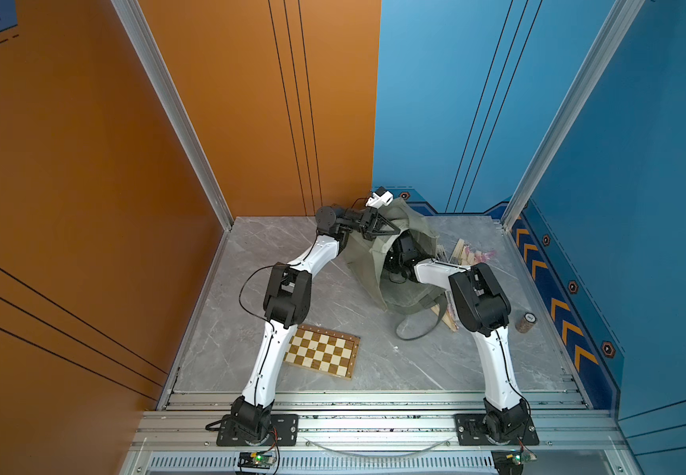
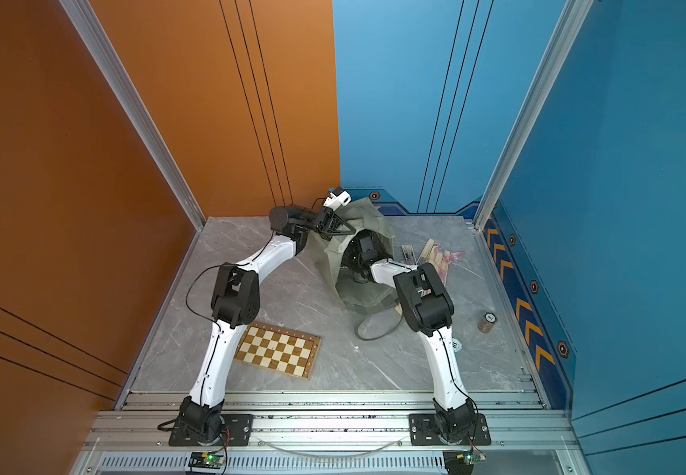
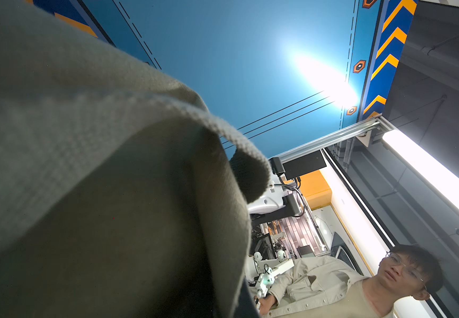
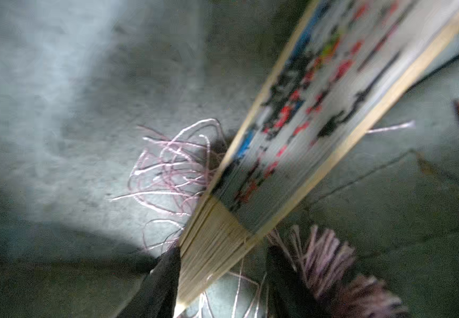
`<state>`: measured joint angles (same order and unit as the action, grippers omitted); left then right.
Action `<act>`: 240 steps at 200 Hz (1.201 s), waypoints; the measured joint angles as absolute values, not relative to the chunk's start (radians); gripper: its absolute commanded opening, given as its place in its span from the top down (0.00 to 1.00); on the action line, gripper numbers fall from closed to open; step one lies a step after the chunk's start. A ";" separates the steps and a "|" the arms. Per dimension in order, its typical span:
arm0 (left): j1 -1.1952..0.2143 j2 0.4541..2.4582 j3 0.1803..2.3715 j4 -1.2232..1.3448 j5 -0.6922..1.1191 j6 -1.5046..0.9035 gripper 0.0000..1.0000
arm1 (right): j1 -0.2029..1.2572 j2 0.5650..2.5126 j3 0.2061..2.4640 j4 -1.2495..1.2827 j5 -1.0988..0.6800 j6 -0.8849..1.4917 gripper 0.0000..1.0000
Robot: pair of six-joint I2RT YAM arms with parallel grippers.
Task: Take out the folding fans from the tote bags
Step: Pick up the folding fan from the canvas bag.
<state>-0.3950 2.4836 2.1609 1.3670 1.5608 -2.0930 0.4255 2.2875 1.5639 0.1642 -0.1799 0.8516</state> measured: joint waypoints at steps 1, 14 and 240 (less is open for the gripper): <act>-0.395 2.484 2.161 1.367 1.561 -2.093 1.00 | 0.425 2.288 1.564 0.165 -0.180 0.853 0.47; -0.395 2.484 2.161 1.367 1.561 -2.093 1.00 | 0.424 2.288 1.564 0.177 -0.184 0.877 0.46; -0.389 2.484 2.160 1.370 1.560 -2.093 1.00 | 0.379 2.353 1.515 0.458 -0.529 1.009 0.86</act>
